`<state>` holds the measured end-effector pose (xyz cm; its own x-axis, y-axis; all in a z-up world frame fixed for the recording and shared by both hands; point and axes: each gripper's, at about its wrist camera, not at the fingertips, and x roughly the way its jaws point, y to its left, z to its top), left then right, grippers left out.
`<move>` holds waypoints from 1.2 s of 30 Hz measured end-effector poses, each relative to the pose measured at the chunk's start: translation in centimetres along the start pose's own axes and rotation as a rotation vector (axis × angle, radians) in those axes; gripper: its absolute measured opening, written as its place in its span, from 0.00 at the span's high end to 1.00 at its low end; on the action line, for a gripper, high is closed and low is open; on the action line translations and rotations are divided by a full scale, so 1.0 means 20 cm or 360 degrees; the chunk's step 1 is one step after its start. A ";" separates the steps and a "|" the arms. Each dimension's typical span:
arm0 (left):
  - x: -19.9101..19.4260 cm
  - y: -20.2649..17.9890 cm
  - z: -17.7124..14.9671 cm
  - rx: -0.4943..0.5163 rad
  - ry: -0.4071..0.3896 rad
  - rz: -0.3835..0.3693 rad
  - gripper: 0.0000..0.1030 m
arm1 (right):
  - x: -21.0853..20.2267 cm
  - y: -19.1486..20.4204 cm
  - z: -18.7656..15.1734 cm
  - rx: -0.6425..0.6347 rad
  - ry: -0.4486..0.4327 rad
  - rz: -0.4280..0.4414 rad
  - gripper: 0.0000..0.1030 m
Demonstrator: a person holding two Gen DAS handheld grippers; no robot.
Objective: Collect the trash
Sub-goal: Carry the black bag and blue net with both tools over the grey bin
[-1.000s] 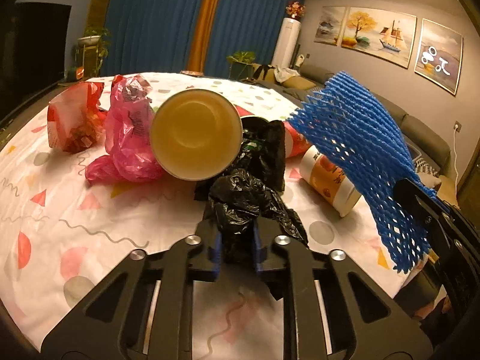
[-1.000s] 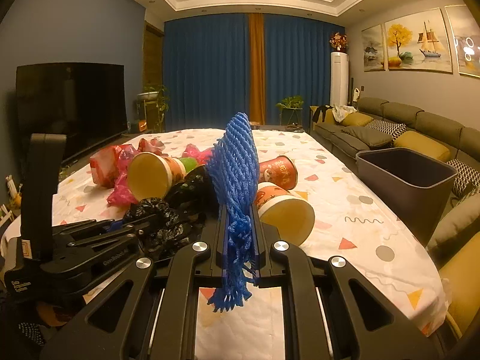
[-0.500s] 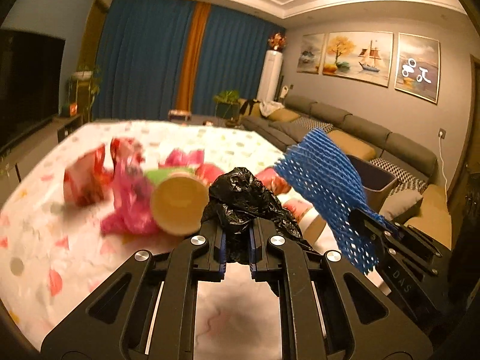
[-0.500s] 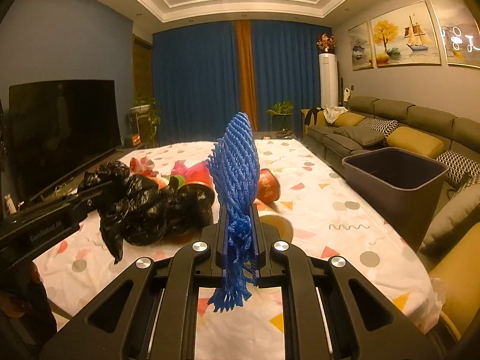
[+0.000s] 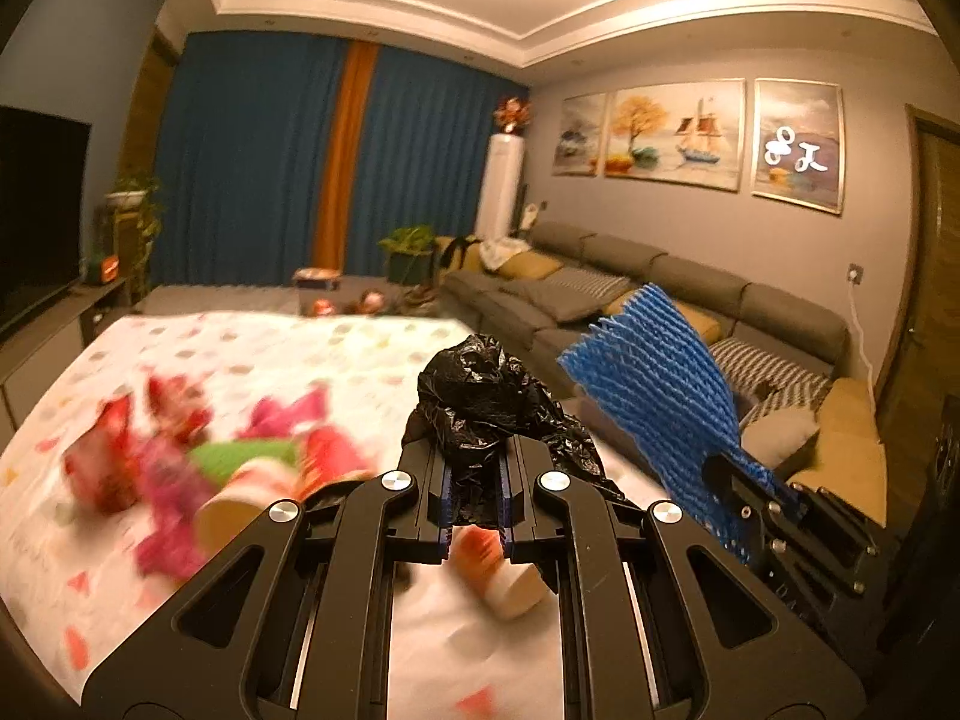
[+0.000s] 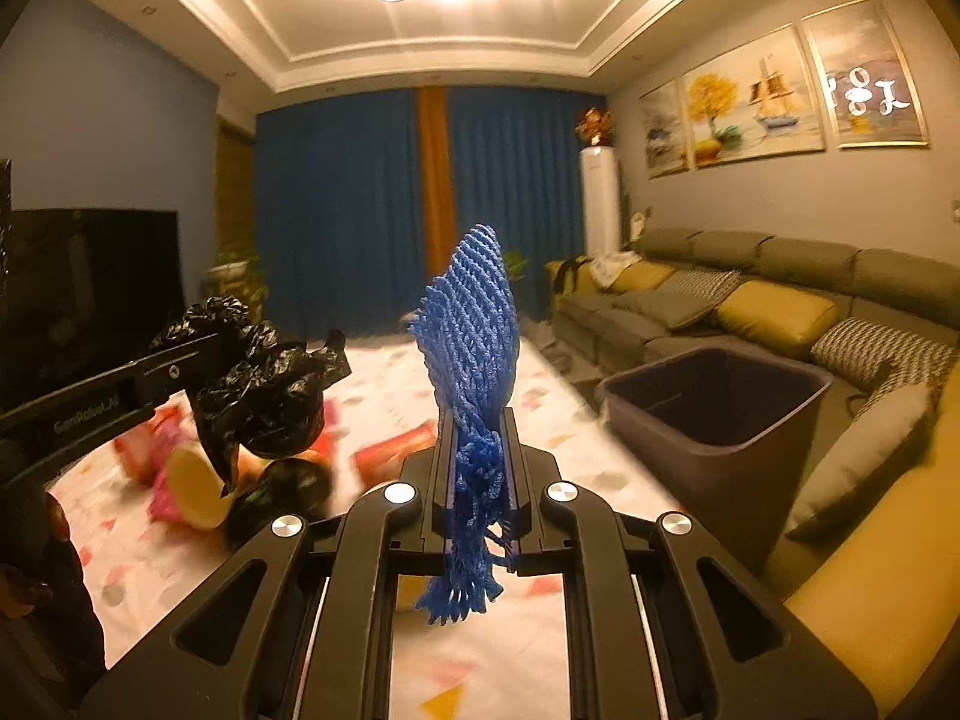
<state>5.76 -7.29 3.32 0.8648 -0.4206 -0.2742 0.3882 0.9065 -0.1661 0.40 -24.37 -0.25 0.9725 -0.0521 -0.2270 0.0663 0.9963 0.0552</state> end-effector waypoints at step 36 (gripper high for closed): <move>1.19 -0.85 0.10 0.0038 0.0218 -0.0266 0.90 | 0.57 -0.88 0.21 0.0116 0.0022 -0.0456 0.87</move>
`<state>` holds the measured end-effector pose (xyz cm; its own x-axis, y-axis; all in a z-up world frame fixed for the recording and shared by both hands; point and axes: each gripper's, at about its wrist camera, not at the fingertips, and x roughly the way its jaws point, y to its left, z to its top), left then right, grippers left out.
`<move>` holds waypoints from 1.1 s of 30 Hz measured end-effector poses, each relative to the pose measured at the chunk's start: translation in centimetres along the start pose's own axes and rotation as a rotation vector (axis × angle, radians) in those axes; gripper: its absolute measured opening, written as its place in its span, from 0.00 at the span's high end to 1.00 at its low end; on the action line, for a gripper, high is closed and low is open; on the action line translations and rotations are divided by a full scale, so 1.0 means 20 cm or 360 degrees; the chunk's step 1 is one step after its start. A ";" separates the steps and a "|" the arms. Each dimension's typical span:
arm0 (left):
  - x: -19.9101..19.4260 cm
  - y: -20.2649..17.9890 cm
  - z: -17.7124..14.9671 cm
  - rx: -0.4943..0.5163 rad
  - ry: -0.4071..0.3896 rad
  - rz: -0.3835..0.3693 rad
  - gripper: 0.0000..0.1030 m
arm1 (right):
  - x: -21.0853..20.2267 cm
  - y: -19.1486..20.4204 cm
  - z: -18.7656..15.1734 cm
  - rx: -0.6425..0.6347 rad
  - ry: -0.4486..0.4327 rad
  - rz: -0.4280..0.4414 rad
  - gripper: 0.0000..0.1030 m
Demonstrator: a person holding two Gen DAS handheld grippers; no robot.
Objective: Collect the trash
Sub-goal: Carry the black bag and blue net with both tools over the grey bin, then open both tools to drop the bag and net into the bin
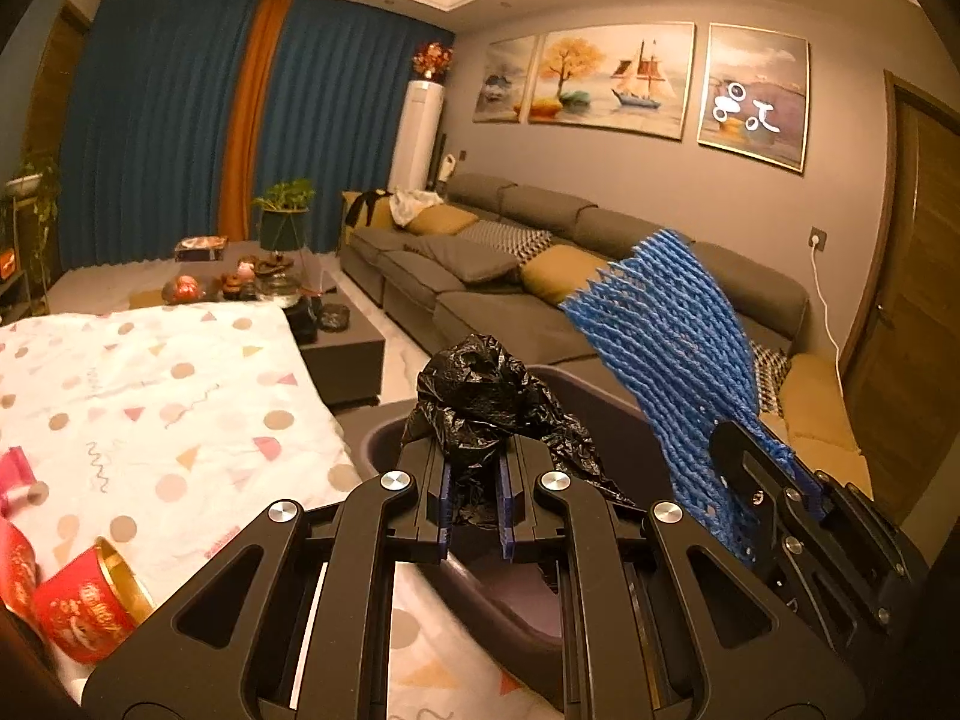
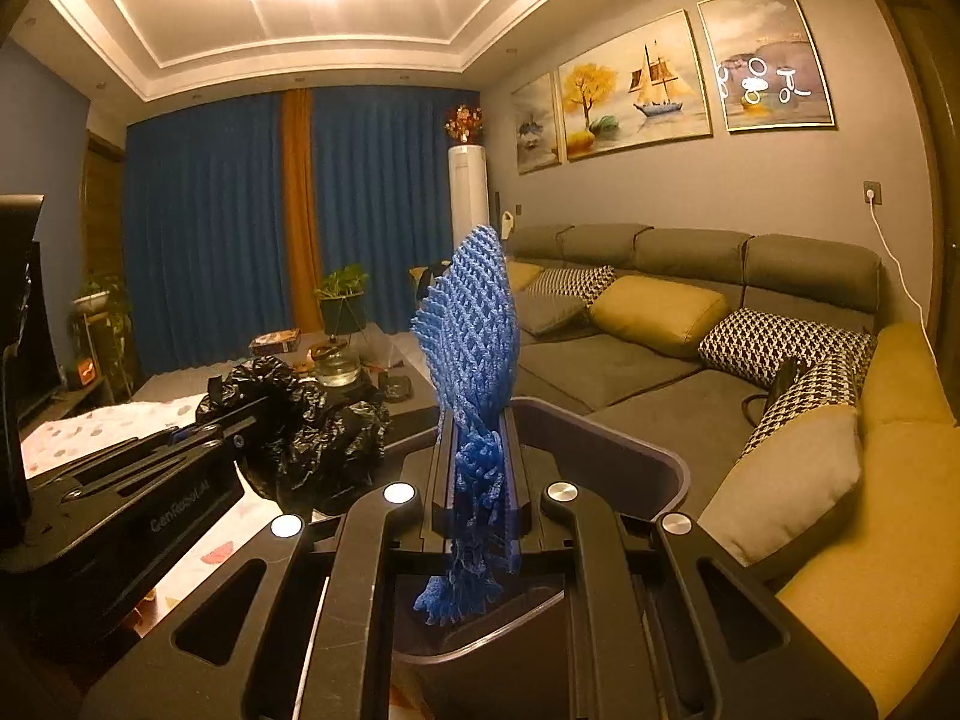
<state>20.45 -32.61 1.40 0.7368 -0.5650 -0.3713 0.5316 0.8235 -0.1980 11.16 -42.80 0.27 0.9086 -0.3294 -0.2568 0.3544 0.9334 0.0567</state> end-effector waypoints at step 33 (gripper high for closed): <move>-0.11 0.05 0.00 -0.0118 -0.0082 0.0199 0.09 | -0.05 0.01 0.00 0.0050 -0.0005 -0.0007 0.47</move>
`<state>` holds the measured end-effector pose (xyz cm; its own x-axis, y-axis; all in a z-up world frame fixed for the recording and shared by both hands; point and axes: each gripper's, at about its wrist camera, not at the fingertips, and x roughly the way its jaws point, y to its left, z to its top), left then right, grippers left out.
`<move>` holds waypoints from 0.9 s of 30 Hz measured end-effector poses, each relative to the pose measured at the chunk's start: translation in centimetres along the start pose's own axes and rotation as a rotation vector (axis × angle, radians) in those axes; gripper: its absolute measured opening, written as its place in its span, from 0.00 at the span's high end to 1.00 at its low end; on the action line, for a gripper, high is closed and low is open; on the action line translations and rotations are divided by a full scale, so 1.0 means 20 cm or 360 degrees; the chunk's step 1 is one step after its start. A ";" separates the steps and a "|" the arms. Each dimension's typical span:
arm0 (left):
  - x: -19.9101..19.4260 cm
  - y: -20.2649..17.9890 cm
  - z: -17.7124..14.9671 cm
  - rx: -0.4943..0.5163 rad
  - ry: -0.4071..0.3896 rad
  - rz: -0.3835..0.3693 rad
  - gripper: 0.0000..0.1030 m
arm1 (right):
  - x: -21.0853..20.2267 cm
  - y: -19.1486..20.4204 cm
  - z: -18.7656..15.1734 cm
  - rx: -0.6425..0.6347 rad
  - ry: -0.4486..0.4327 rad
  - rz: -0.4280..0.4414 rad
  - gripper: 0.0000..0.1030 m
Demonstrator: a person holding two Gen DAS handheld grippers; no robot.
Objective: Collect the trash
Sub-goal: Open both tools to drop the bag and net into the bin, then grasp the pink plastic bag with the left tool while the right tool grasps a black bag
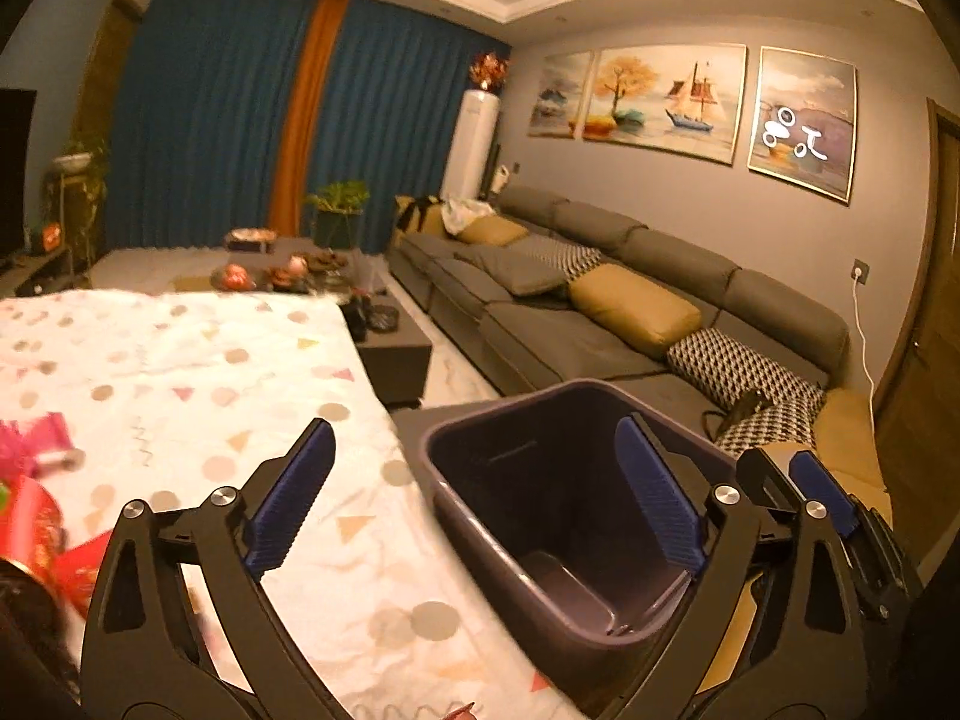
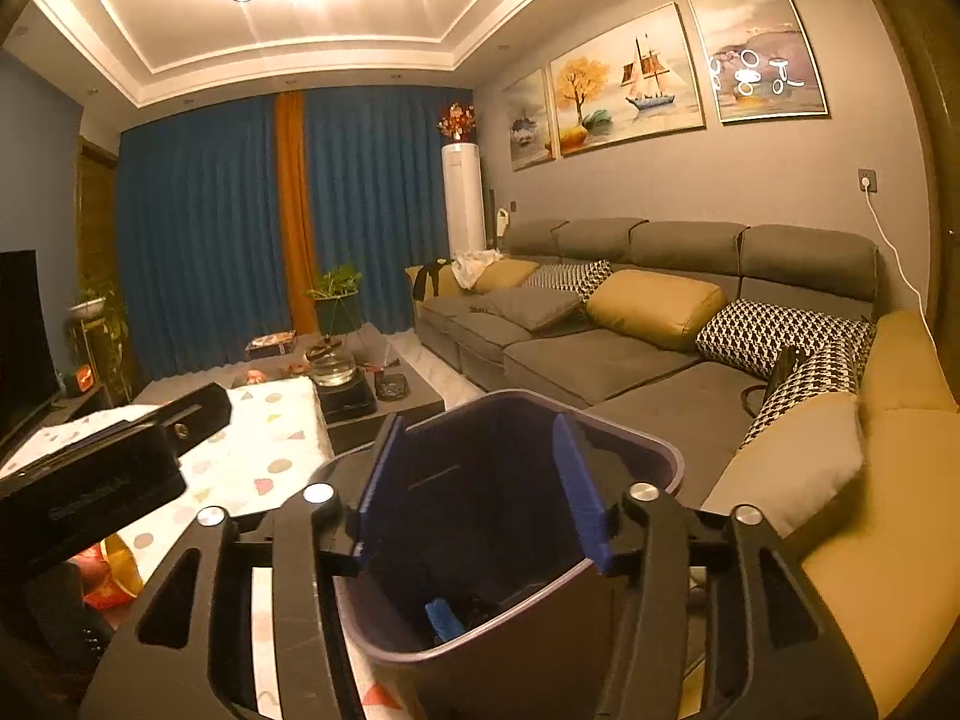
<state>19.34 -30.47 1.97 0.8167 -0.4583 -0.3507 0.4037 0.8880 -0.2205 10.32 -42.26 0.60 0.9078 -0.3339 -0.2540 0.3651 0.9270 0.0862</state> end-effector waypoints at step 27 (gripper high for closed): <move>-1.08 0.93 -0.35 -0.0060 -0.0209 0.0645 0.06 | -0.58 0.83 -0.38 -0.0184 0.0155 0.0640 0.42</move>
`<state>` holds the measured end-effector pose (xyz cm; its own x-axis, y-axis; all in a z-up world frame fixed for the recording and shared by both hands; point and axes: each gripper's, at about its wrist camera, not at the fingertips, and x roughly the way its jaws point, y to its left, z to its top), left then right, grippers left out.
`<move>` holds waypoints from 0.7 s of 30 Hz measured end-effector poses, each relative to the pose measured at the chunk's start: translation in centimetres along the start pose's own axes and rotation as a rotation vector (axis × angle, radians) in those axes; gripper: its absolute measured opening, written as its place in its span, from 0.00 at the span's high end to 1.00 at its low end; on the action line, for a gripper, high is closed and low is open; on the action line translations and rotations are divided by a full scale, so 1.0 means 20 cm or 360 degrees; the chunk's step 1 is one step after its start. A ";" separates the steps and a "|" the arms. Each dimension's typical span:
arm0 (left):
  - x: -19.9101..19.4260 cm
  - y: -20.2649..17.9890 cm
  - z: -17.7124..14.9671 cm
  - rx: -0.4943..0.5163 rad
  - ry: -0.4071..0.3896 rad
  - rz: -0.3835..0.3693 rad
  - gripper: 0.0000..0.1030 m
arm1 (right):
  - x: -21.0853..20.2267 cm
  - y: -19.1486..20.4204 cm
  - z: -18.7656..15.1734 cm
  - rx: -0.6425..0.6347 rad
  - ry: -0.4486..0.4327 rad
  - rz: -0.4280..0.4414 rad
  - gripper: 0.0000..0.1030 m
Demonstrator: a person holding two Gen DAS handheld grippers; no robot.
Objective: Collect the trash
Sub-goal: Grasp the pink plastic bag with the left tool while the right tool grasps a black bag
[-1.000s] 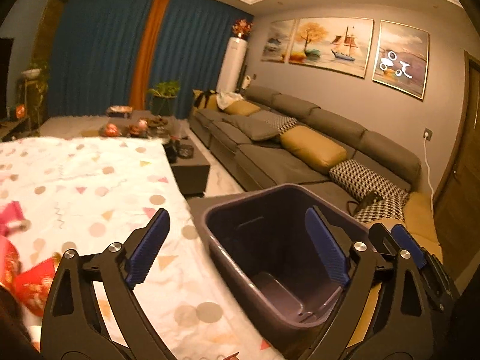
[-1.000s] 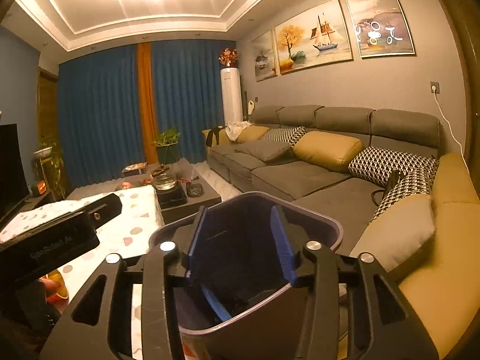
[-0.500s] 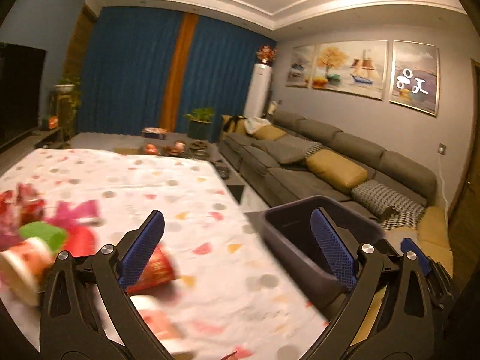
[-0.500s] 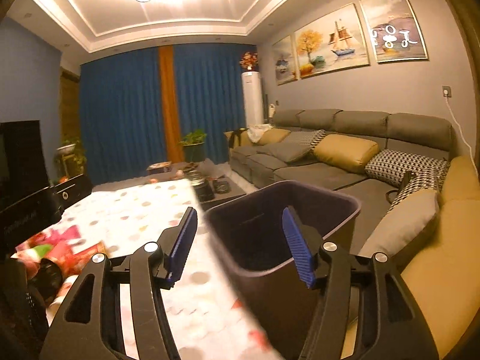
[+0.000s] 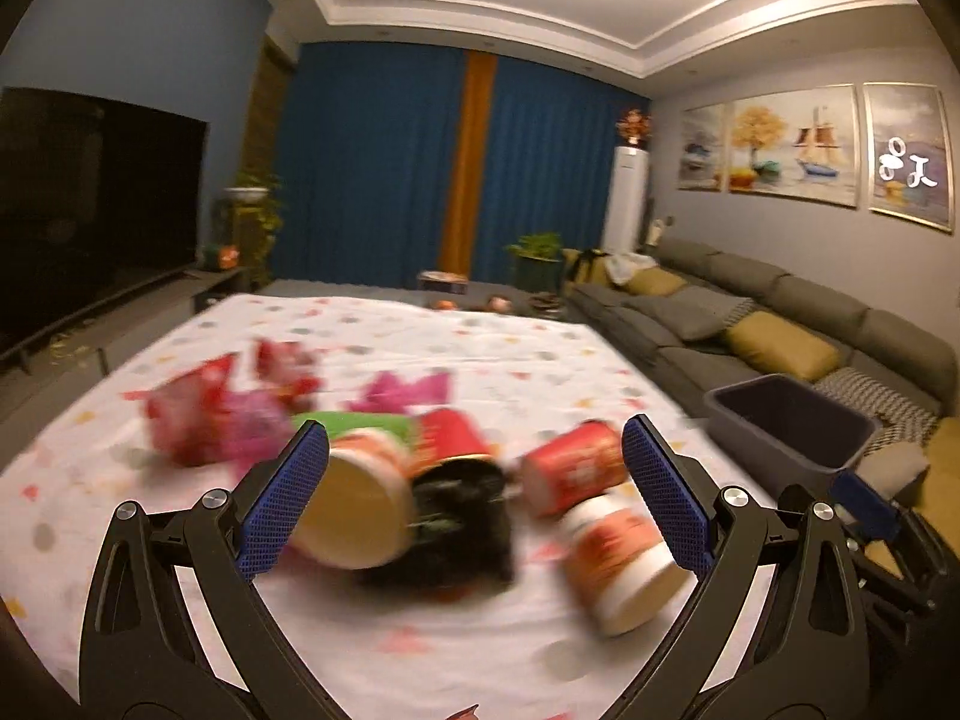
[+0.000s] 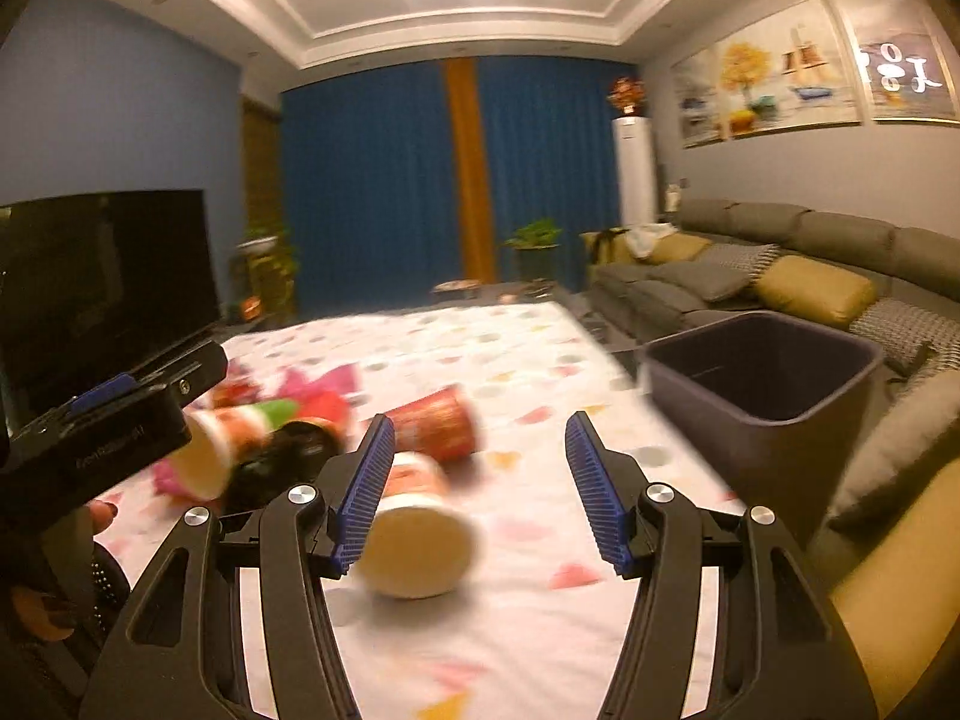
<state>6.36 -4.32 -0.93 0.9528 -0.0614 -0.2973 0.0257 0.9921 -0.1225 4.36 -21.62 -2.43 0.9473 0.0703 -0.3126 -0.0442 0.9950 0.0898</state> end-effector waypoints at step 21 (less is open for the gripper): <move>-0.02 0.57 -0.05 -0.0115 0.0015 0.0290 0.06 | 0.45 0.48 -0.13 -0.0121 0.0386 0.0244 0.69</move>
<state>6.05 6.87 -3.20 0.9368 0.1172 -0.3297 -0.1692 0.9765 -0.1336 11.56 -11.25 -6.84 0.8245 0.2261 -0.5187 -0.2131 0.9733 0.0855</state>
